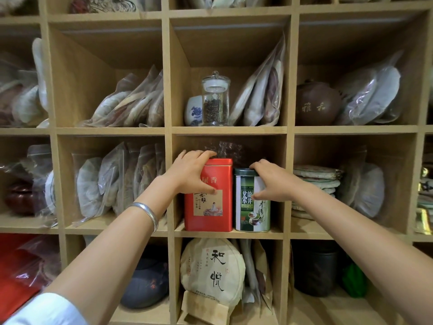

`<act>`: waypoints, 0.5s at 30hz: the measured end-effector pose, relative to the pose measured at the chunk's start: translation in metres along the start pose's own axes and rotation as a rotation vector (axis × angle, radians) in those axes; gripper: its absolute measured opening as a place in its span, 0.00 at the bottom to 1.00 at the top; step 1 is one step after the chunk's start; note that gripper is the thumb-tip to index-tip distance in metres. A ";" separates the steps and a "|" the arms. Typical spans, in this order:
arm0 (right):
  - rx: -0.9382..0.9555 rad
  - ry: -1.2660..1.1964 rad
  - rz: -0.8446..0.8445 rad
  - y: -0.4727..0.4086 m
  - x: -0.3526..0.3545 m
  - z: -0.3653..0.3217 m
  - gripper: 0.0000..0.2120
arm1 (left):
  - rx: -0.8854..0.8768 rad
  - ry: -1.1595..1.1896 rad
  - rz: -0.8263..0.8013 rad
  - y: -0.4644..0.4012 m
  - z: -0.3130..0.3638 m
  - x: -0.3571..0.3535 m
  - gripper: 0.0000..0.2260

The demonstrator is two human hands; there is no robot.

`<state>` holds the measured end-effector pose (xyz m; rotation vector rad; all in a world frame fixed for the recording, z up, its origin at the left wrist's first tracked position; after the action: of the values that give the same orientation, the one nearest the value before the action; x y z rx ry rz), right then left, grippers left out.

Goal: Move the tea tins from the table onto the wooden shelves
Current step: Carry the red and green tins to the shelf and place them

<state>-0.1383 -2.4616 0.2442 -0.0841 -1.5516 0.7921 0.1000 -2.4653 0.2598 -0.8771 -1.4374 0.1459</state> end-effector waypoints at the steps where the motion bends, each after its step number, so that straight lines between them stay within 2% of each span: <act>1: -0.024 -0.069 0.011 0.002 0.002 0.001 0.43 | 0.006 0.036 0.028 0.002 0.003 0.002 0.43; 3: -0.050 -0.167 0.067 0.007 0.007 0.004 0.42 | -0.015 0.074 0.129 0.005 0.012 0.007 0.37; 6: -0.020 -0.154 0.148 0.017 0.015 0.010 0.32 | -0.108 0.152 0.245 0.010 0.034 0.008 0.29; 10: 0.022 -0.118 0.233 0.041 0.021 0.018 0.23 | -0.210 0.235 0.289 0.012 0.070 -0.006 0.25; 15: -0.027 0.019 0.204 0.094 0.026 0.046 0.21 | -0.305 0.298 0.280 0.005 0.123 -0.039 0.23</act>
<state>-0.2217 -2.3973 0.2205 -0.2725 -1.5526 0.9272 -0.0155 -2.4311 0.2118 -1.2925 -1.0683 0.0024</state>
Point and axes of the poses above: each hand's wrist, its own y-axis away from the middle knuckle, its own x-axis out of the back of the hand, z = x × y, the point moved 2 cm from there along -y, towards the middle knuckle
